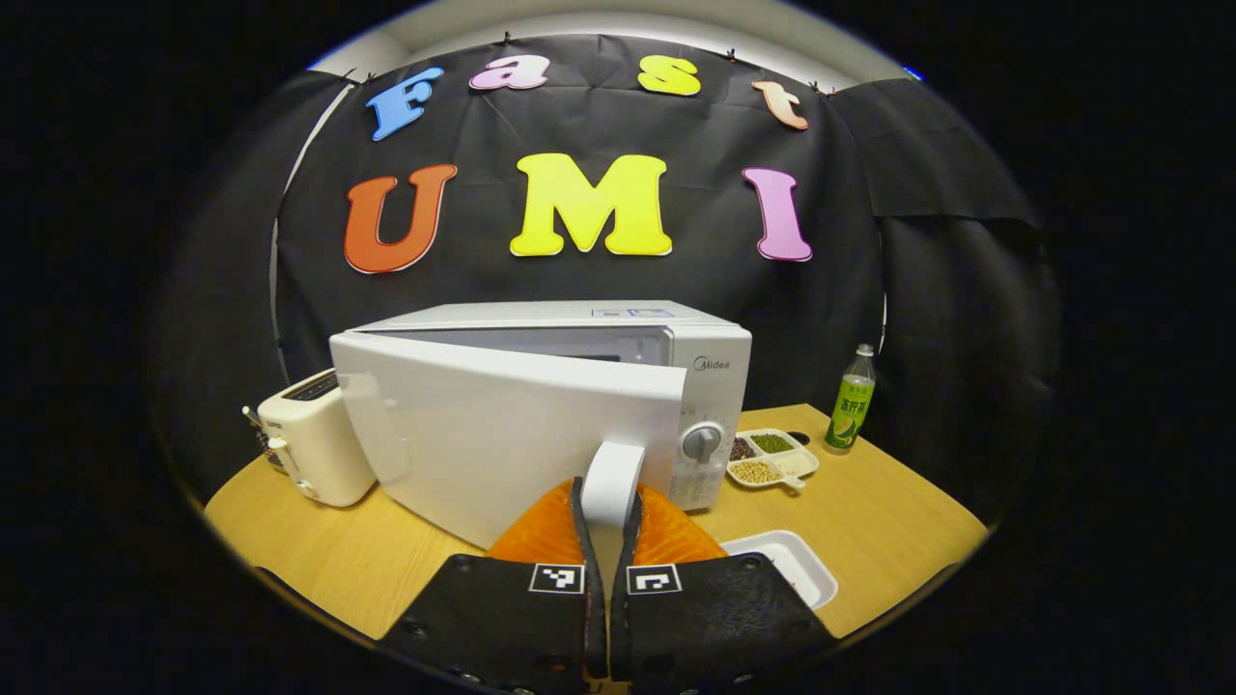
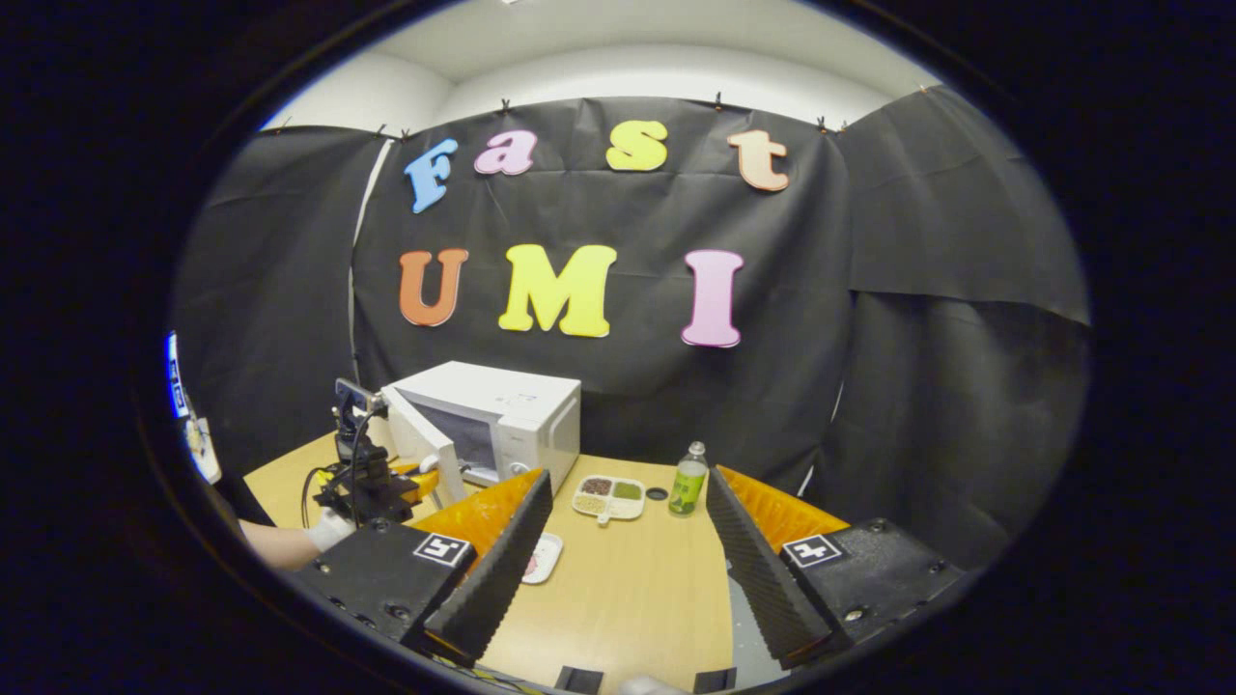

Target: Open the microwave oven with the left hand, put the food in, and close the microwave oven.

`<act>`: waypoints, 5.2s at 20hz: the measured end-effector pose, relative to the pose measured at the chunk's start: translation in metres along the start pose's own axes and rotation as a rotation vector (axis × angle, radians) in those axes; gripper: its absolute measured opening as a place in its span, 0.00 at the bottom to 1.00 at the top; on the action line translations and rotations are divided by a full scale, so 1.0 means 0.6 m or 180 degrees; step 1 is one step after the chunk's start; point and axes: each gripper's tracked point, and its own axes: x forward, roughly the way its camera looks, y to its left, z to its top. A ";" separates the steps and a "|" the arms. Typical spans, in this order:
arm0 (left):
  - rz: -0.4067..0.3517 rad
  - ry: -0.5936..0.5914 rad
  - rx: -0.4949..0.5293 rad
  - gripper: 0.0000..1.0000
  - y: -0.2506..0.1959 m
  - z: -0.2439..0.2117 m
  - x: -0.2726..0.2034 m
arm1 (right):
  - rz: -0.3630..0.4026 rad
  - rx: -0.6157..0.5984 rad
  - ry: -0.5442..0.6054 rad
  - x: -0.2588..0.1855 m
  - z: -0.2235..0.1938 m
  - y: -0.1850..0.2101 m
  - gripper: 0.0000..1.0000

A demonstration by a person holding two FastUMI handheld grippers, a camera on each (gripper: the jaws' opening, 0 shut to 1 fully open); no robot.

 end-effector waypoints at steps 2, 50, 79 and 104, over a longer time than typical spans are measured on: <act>0.0038 0.0044 0.0013 0.06 0.029 -0.014 -0.042 | 0.0060 0.0009 0.0003 -0.006 -0.001 0.026 0.97; 0.0645 -0.0239 -0.0005 0.95 0.078 0.175 -0.392 | 0.0856 0.1320 0.2575 0.438 -0.527 0.206 0.39; 0.0506 -0.0153 -0.0115 0.96 0.142 0.191 -0.338 | 0.0985 0.2636 0.2688 0.437 -0.420 0.292 0.04; 0.0665 0.0136 0.0186 0.97 0.367 0.123 -0.324 | -0.0178 0.4125 0.0771 0.720 -0.279 0.650 0.04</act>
